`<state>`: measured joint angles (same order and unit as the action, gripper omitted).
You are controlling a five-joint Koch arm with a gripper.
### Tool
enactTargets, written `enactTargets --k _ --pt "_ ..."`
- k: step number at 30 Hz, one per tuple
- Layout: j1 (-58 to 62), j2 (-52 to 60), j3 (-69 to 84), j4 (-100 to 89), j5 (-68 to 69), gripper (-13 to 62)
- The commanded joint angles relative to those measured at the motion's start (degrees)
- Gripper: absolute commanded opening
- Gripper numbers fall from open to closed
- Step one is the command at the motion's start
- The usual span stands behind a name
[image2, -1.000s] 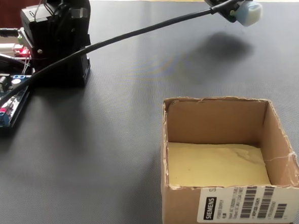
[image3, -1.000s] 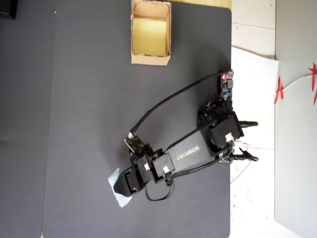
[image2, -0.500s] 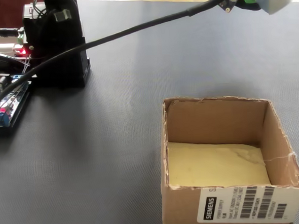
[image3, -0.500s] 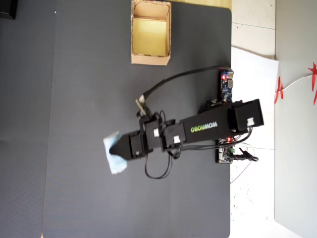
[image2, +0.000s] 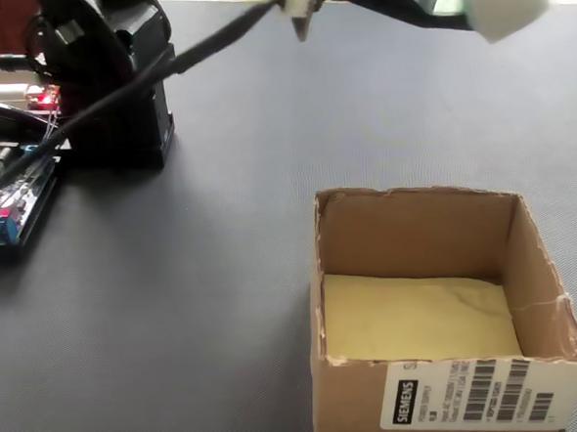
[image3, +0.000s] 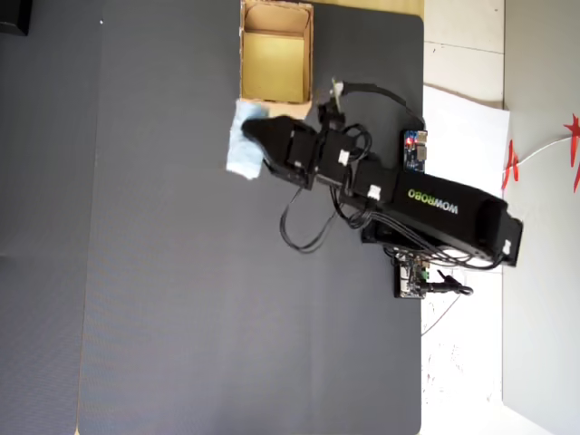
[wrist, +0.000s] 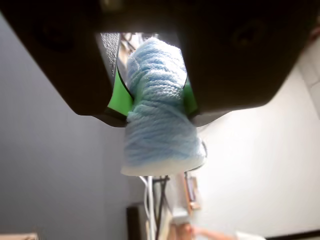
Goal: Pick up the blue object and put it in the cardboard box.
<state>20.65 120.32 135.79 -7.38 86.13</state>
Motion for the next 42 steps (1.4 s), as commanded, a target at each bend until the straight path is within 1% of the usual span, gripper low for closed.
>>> enactTargets --k 1,6,9,16,17,19,20,23,28,36,42 --pt "0.7 1.7 -2.1 -5.3 -0.5 -7.4" --pt "10.7 1.8 -3.3 -0.9 -1.8 -7.4" --pt "18.5 -1.7 -3.6 2.0 -2.5 -7.4" --pt "25.0 -9.0 -5.5 6.3 -5.4 -6.7" --pt "25.4 -10.9 -7.3 7.4 -5.1 4.9" --pt "25.7 -12.0 -9.1 9.6 -4.7 17.7" --pt "25.7 -12.0 -9.1 9.6 -4.2 21.2" --pt "25.7 -12.2 -9.1 9.1 -1.7 27.9" --pt "25.8 -12.7 -8.6 6.4 2.1 33.7" --pt "24.7 -12.2 -7.8 0.5 5.6 33.9" --pt "18.1 -6.9 -3.2 -2.3 7.0 34.1"
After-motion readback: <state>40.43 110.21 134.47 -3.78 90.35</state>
